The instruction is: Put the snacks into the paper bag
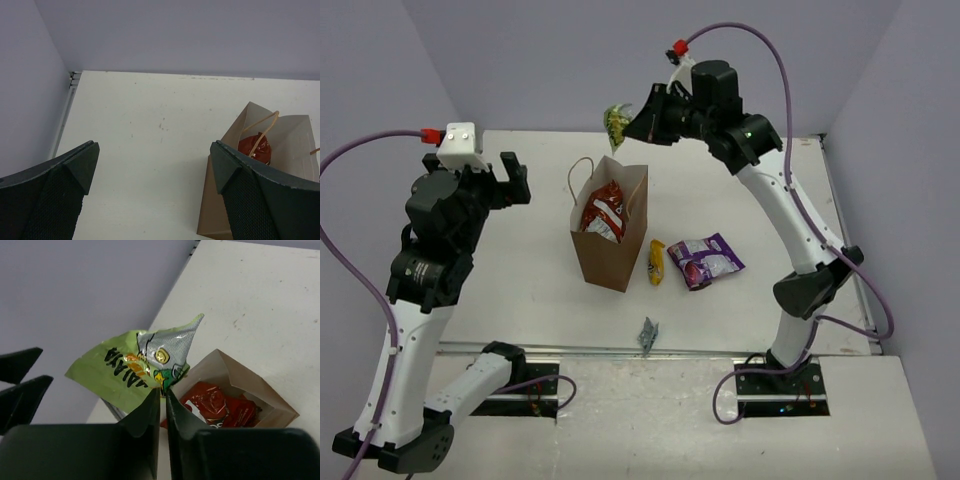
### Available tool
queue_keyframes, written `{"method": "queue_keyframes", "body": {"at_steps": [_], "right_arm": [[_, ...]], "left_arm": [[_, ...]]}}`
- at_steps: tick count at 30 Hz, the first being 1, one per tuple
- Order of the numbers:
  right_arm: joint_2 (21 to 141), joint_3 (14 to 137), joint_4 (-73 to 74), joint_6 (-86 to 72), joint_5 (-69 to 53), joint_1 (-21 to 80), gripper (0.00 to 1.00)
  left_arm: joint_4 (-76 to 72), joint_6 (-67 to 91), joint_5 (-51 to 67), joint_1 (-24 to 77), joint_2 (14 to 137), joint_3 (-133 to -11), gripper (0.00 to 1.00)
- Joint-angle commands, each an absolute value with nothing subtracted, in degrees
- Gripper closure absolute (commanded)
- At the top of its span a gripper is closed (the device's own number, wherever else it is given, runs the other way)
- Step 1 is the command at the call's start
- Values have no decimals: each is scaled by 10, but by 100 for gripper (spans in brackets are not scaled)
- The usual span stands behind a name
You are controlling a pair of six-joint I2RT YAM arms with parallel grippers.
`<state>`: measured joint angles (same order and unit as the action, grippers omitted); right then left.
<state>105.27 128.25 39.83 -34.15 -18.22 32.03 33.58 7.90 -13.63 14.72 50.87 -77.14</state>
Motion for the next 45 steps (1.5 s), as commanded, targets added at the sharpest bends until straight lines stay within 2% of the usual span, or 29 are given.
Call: {"method": "queue_keyframes", "body": {"at_steps": [1,2,3,5,6,8,9,17,21,28,39,45], "right_arm": [[1035,1293,380,-287,-233,345,84],[1029,1283,373,-283,-239,347,67],[1013,1258,355,-280,-237,350,55],[989,1226,329,-274,-240,351,40],[964,1198,311,-273,-220,351,21],[936,1167,291,-270,-196,351,4],[913,1145,287,-270,-159,351,1],[862,1049,385,-297,-58,342,1],[786,901,373,-305,-12,342,1],[720,761,372,-305,-4,342,3],[857,742,367,-313,-21,343,11],[960,796,359,-346,-46,343,14]], "left_arm": [[316,77,-132,151,504,-779,0],[316,77,-131,151,504,-778,0],[316,76,-131,151,504,-778,0],[316,76,-130,151,504,-778,0],[315,75,-130,152,504,-778,0],[315,75,-131,152,504,-777,0],[315,75,-130,152,504,-776,0],[313,76,-130,153,501,-769,0],[316,76,-135,154,500,-768,0],[314,79,-127,155,504,-767,0],[312,88,-142,161,496,-756,0],[322,104,-143,163,489,-751,0]]}}
